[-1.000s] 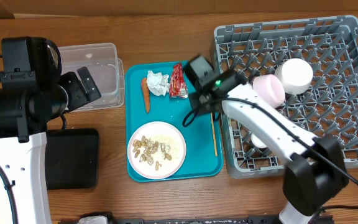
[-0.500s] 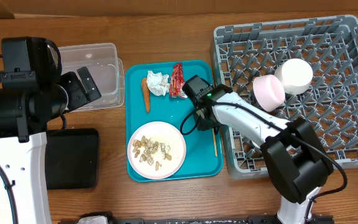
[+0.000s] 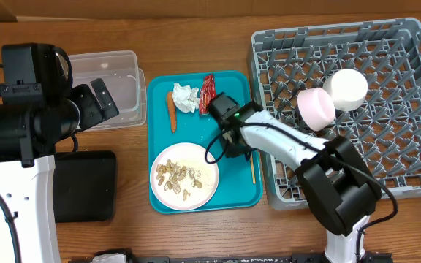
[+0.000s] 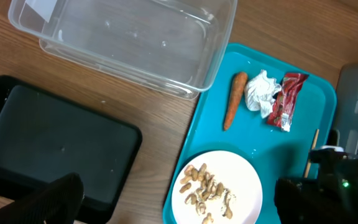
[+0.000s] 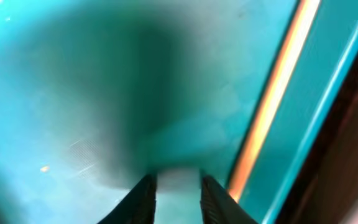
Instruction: Sort waste into correct bins and load items into the dishwasher
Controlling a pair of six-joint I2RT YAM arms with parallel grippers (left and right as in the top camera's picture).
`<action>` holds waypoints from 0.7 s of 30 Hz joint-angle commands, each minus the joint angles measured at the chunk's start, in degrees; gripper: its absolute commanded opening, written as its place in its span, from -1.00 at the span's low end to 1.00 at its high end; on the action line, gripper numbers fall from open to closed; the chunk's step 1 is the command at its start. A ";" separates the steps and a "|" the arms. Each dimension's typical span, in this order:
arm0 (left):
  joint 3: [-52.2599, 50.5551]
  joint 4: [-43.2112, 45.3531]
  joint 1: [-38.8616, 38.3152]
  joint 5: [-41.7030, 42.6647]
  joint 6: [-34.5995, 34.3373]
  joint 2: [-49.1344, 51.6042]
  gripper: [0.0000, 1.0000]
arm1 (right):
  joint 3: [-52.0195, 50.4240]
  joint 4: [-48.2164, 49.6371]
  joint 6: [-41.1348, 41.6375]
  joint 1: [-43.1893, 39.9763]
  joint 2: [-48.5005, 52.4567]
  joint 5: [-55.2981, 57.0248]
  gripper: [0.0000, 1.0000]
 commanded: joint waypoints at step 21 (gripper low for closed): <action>0.48 -0.17 0.24 -0.74 0.90 0.11 1.00 | 4.09 -5.44 2.60 1.38 2.43 4.24 -0.33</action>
